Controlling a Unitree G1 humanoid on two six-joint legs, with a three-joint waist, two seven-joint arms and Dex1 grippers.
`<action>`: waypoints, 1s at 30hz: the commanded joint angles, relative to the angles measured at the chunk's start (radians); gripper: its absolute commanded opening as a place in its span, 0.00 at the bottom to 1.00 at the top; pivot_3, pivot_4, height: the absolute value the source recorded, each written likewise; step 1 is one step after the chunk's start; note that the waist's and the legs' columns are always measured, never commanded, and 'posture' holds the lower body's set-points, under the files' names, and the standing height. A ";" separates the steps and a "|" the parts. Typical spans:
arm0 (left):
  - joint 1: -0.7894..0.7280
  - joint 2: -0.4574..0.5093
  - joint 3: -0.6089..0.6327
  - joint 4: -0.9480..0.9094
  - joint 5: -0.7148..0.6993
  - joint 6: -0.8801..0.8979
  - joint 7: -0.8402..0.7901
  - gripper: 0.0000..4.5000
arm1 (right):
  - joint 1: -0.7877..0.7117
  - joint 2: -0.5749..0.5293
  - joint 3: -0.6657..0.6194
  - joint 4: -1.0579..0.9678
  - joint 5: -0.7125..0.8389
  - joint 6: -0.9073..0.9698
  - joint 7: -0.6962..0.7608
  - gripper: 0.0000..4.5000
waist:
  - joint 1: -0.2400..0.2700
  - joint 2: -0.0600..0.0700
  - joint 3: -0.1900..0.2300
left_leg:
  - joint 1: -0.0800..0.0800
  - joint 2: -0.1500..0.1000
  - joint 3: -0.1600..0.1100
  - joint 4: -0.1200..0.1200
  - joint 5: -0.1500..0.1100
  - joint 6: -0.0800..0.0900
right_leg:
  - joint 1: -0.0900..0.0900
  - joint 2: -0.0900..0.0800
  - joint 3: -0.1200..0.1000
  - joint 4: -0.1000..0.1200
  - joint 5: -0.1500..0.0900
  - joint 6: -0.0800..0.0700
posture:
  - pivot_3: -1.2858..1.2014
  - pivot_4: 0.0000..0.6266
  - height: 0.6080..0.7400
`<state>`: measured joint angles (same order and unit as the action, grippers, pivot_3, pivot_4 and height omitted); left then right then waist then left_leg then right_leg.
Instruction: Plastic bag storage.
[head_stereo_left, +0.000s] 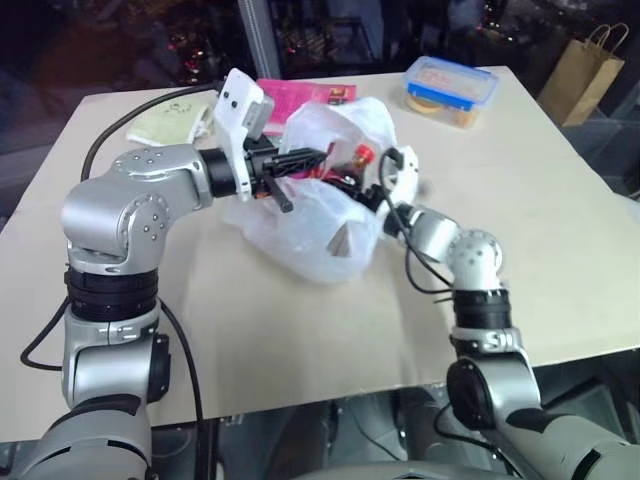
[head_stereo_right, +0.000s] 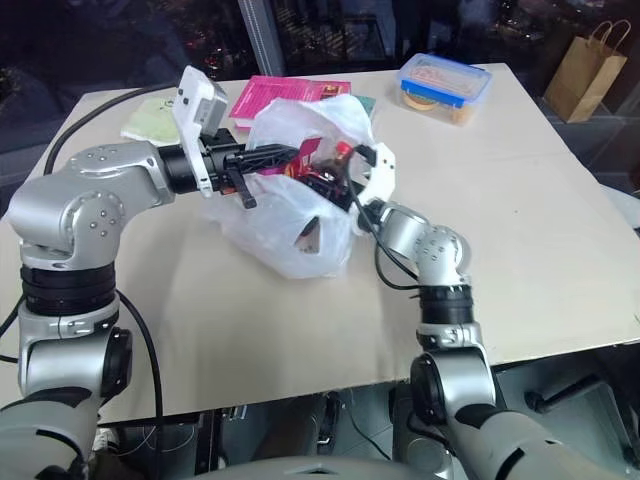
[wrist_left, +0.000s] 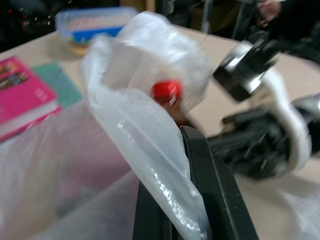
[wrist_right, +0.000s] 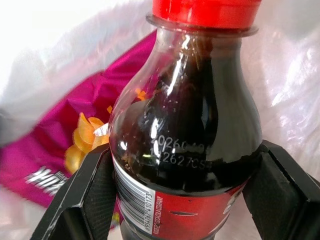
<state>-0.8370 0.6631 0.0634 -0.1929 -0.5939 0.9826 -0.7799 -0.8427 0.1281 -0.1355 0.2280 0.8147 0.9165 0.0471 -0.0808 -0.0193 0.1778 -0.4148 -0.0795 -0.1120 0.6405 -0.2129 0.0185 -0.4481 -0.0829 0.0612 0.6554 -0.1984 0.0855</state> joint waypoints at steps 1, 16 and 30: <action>-0.018 0.001 0.015 -0.045 -0.021 0.003 0.012 0.00 | -0.099 0.078 0.025 0.093 -0.067 -0.123 0.036 0.69 | 0.000 0.000 0.000 | 0.000 0.000 0.000 0.000 0.000 0.000 | 0.000 0.000 0.000 0.000 0.000 0.000 | 0.52 0.24 1.00; 0.063 0.008 -0.017 0.055 0.067 -0.147 -0.005 0.00 | 0.031 -0.119 0.188 -0.144 -0.270 -0.138 0.209 0.97 | 0.000 0.000 0.000 | -0.001 -0.002 -0.001 0.000 0.000 -0.001 | 0.000 -0.001 0.000 -0.001 0.000 0.000 | 0.52 0.24 1.00; 0.053 -0.025 0.011 0.135 0.028 -0.182 -0.059 0.00 | 0.147 -0.151 0.185 -0.321 -0.276 -0.055 0.236 0.99 | 0.013 0.000 0.000 | -0.001 -0.001 0.000 0.001 0.000 0.000 | 0.000 -0.001 0.000 0.000 0.000 0.000 | 0.52 0.24 1.00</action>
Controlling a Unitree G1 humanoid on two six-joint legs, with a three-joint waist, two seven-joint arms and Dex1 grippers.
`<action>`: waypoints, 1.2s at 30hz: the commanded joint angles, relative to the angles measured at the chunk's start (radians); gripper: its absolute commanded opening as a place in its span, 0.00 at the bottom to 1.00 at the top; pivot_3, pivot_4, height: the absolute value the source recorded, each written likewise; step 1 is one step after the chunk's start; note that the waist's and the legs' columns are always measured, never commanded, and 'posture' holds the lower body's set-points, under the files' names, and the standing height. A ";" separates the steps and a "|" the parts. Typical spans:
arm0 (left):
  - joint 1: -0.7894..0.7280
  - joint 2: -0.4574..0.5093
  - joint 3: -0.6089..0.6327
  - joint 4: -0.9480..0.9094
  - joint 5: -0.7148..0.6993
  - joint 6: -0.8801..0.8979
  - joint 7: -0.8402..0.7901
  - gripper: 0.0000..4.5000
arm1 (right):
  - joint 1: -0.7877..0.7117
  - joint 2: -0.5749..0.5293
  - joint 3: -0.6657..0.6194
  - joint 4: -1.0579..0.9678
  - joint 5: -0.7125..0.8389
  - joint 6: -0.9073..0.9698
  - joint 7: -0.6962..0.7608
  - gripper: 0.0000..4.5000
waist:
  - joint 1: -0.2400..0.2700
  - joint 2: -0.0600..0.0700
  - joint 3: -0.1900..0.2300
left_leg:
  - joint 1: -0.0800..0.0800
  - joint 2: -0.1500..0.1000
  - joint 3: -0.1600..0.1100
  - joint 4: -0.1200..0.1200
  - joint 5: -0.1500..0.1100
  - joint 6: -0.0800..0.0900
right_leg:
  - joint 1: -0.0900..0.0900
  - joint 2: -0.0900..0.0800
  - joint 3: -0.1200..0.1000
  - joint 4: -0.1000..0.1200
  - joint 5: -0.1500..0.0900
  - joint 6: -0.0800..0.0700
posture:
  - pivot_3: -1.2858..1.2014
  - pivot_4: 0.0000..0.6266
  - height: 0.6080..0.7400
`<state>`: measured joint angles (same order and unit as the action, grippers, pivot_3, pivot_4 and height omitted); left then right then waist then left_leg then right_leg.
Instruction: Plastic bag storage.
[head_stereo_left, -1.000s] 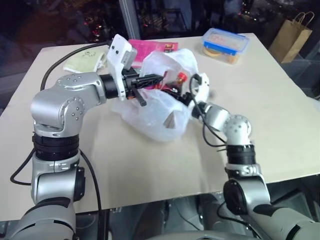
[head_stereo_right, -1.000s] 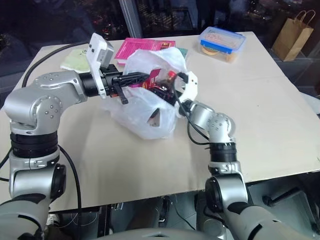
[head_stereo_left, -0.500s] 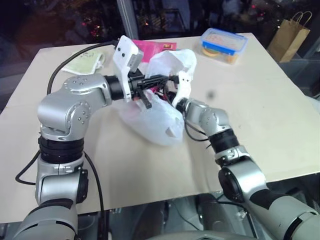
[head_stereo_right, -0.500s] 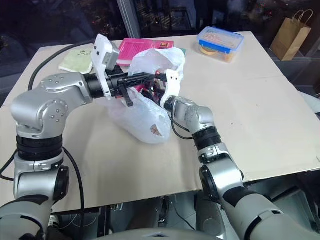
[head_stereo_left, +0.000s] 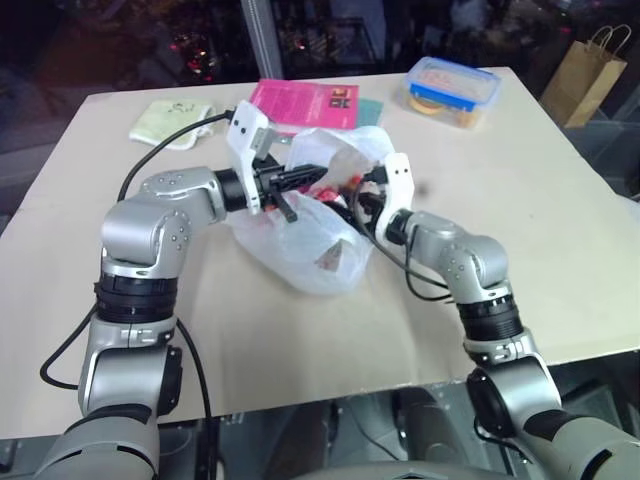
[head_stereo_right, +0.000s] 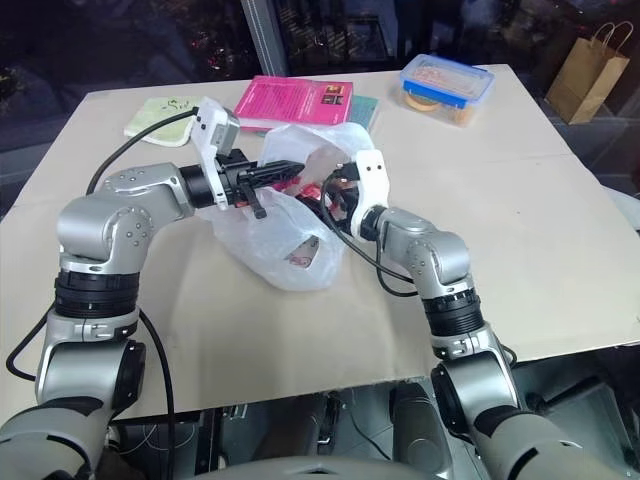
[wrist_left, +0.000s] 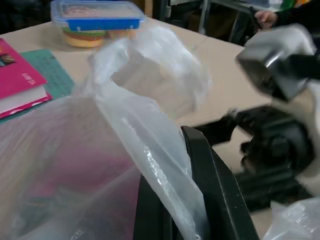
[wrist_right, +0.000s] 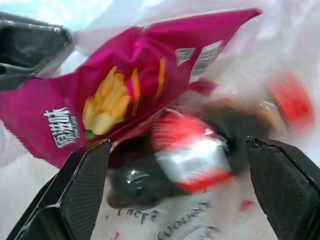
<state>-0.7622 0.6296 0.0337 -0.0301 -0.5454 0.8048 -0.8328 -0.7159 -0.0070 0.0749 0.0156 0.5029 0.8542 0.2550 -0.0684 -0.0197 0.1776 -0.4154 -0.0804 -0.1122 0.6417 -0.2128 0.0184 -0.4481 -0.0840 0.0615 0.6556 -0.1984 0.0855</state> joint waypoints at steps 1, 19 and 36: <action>-0.020 0.007 0.041 -0.031 -0.022 -0.004 -0.004 0.00 | 0.034 -0.026 -0.026 -0.137 0.042 0.013 0.038 0.99 | 0.004 0.000 0.000 | 0.000 0.000 0.000 0.000 0.000 0.000 | 0.000 0.000 0.000 0.000 0.000 0.000 | 0.52 0.24 1.00; -0.033 -0.006 0.030 -0.039 -0.015 -0.011 0.005 0.00 | -0.066 -0.260 0.053 -0.174 -0.186 -0.034 0.013 0.93 | 0.003 -0.001 0.000 | 0.002 0.001 0.002 0.002 0.000 0.000 | 0.002 0.000 0.001 0.001 0.000 0.000 | 0.52 0.24 1.00; -0.092 0.201 0.325 -0.077 -0.644 0.644 -0.083 0.85 | -0.108 -0.268 -0.014 -0.072 -0.190 -0.048 0.091 0.00 | -0.004 0.000 0.000 | 0.001 0.002 0.001 0.001 0.000 0.001 | 0.001 0.001 0.000 0.000 0.000 0.000 | 0.52 0.24 1.00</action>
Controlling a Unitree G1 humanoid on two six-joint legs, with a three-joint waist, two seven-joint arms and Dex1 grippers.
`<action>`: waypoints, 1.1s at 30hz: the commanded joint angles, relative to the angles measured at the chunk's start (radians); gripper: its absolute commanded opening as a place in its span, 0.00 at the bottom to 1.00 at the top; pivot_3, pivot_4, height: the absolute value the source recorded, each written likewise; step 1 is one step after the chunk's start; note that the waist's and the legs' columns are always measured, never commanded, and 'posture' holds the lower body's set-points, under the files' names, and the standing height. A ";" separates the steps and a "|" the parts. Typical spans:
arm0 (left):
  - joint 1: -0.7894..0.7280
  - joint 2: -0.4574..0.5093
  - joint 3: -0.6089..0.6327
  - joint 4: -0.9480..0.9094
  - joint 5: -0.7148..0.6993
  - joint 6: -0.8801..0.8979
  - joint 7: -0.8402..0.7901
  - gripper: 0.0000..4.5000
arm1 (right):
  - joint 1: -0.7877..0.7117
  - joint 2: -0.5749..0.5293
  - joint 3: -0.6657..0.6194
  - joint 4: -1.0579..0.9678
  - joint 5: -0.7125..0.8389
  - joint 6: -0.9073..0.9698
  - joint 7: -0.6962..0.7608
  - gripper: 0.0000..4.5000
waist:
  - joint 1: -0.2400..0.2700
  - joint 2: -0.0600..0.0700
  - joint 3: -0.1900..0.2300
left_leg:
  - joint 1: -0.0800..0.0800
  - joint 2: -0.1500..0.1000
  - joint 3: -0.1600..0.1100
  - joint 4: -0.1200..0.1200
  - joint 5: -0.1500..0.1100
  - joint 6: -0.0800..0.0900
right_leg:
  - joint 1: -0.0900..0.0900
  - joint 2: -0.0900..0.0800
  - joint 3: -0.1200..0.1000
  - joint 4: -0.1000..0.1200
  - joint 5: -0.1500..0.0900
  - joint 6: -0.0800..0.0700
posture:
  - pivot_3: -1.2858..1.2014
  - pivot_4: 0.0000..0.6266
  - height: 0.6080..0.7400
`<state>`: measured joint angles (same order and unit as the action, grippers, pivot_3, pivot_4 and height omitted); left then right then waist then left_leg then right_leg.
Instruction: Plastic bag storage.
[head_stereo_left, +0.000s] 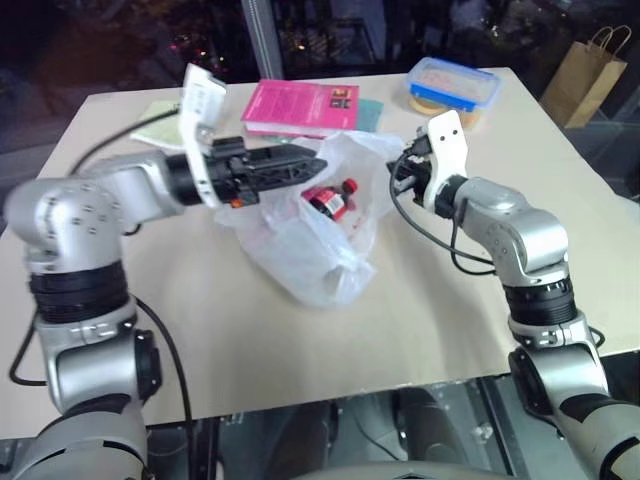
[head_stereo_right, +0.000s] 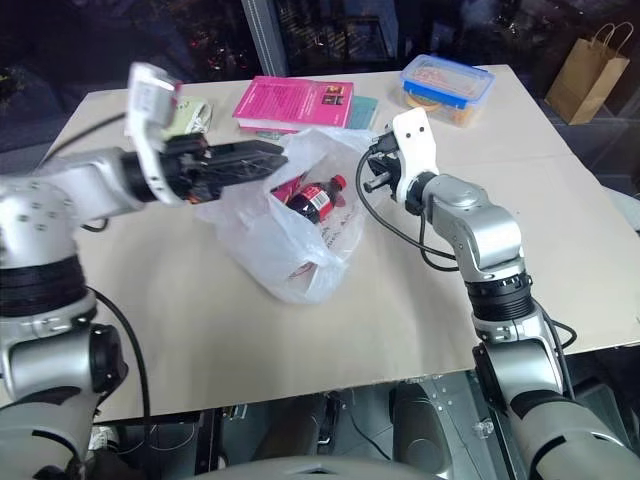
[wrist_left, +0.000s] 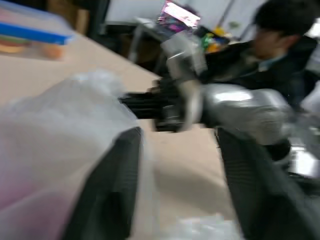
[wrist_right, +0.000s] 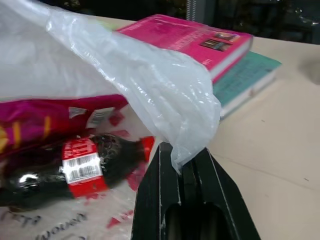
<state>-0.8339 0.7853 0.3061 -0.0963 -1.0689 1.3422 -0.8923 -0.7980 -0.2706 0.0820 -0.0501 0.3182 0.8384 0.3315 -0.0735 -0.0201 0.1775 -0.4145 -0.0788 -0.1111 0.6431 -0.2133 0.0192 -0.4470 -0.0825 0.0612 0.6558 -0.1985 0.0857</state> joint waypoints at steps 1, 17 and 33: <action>-0.022 0.057 0.055 -0.014 -0.148 0.132 -0.022 0.97 | -0.029 -0.005 -0.022 0.000 -0.008 -0.035 0.017 0.00 | 0.003 0.000 0.000 | 0.000 0.000 0.000 0.000 0.000 0.000 | 0.000 0.000 0.000 0.000 0.000 0.000 | 0.52 0.24 1.00; 0.413 0.082 -0.271 -0.426 0.070 -0.088 0.048 0.99 | -0.005 -0.016 -0.030 -0.041 -0.017 0.011 0.004 0.00 | 0.027 0.000 0.000 | 0.001 0.002 0.003 -0.001 0.000 0.000 | 0.002 0.000 0.002 -0.002 0.000 0.000 | 0.52 0.24 1.00; 0.288 -0.167 -0.421 -0.234 0.221 -0.219 0.069 0.38 | 0.031 -0.031 -0.054 -0.100 -0.020 0.069 -0.016 0.00 | 0.031 0.000 0.000 | 0.000 0.002 0.003 -0.001 0.000 0.000 | 0.001 0.001 0.002 -0.003 0.000 0.000 | 0.52 0.24 1.00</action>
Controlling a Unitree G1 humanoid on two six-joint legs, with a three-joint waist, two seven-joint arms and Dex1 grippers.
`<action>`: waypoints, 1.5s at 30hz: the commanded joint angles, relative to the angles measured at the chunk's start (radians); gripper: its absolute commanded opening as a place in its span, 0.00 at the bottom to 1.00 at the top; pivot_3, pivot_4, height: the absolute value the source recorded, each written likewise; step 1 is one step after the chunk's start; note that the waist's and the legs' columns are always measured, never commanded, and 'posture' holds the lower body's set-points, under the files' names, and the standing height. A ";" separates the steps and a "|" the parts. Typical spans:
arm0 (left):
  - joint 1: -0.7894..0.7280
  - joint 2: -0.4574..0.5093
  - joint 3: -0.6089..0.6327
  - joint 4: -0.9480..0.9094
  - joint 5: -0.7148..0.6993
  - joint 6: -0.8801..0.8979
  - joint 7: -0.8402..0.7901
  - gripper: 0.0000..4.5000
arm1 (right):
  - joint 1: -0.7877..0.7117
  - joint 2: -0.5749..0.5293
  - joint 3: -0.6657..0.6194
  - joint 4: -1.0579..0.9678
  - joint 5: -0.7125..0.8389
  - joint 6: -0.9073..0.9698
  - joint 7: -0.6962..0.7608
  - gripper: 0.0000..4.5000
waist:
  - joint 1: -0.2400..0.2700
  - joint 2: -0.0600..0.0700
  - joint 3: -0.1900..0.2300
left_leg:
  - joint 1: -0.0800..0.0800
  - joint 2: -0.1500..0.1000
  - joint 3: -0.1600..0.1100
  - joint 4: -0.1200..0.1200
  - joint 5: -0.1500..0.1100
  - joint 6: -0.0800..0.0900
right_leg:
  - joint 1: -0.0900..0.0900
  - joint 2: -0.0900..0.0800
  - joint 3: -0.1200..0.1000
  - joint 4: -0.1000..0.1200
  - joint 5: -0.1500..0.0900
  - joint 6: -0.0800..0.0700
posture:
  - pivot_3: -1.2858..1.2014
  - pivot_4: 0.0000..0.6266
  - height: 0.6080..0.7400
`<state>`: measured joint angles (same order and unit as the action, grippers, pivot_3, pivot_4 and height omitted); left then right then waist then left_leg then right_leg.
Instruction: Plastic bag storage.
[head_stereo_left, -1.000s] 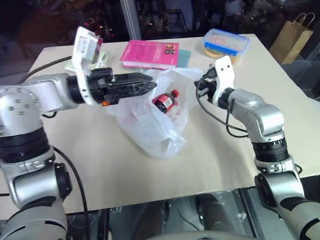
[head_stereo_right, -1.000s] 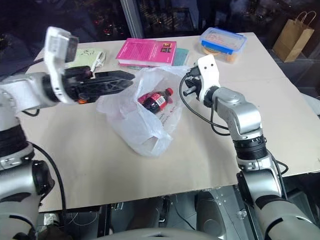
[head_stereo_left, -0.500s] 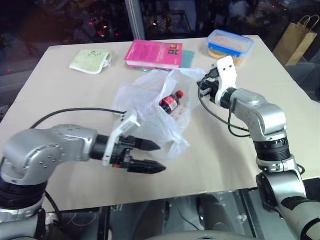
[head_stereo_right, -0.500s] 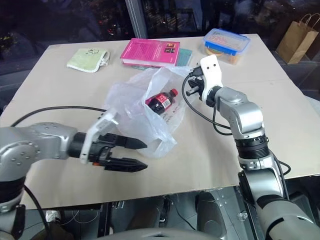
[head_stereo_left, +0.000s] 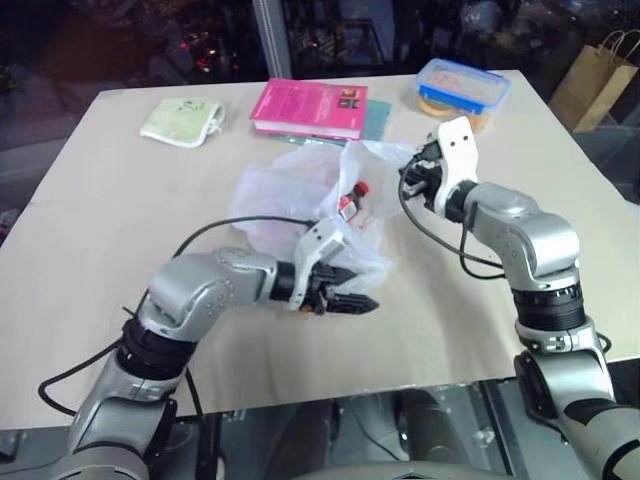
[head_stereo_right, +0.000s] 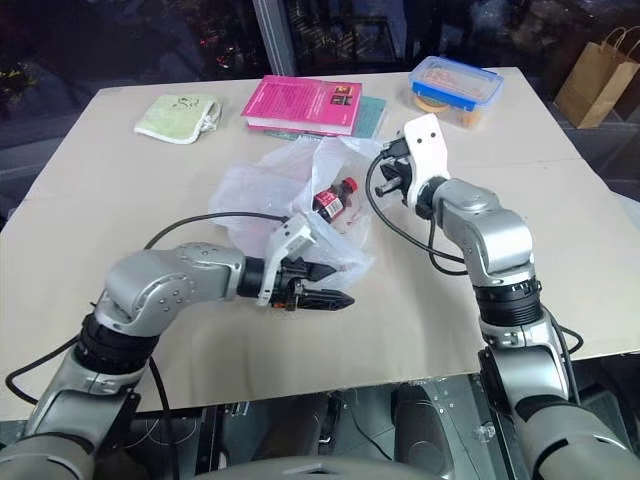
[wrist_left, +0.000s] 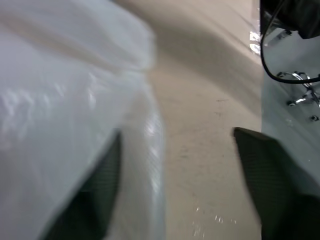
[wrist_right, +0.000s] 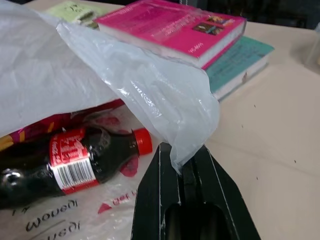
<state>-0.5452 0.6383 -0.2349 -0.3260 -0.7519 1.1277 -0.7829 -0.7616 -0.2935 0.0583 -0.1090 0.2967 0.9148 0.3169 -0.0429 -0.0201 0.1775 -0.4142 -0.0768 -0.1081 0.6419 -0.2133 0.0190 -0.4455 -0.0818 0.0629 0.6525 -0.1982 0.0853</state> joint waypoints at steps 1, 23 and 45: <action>-0.004 -0.027 0.172 0.000 -0.150 0.017 -0.050 0.29 | -0.006 -0.011 -0.032 -0.035 0.000 -0.011 0.000 0.00 | 0.000 0.000 0.000 | 0.000 0.000 0.000 0.000 0.000 0.000 | 0.000 0.000 0.000 0.000 0.000 0.000 | 0.52 0.24 1.00; -0.885 0.080 0.746 1.081 -0.471 -0.249 0.227 0.02 | -0.691 -0.092 -0.512 0.324 0.365 -0.004 -0.072 0.00 | 0.005 -0.002 0.002 | -0.005 -0.005 -0.006 -0.006 0.002 -0.003 | -0.001 -0.005 -0.012 -0.011 0.002 -0.002 | 0.52 0.24 1.00; 0.259 -0.031 0.374 0.013 0.116 -0.536 0.249 0.39 | 0.743 -0.402 -0.243 -0.673 0.217 -0.031 0.004 0.50 | 0.011 0.000 0.000 | 0.001 0.000 0.009 0.000 -0.003 0.005 | 0.002 -0.004 -0.002 -0.010 0.003 -0.001 | 0.52 0.24 1.00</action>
<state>-0.2904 0.5879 0.0850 -0.2352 -0.6418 0.6329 -0.5279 -0.0302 -0.6840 -0.1404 -0.7220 0.5359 0.9491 0.2951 -0.0320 -0.0200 0.1771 -0.4127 -0.0749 -0.1005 0.6453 -0.2163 0.0242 -0.4406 -0.0852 0.0584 0.6419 -0.1949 0.0847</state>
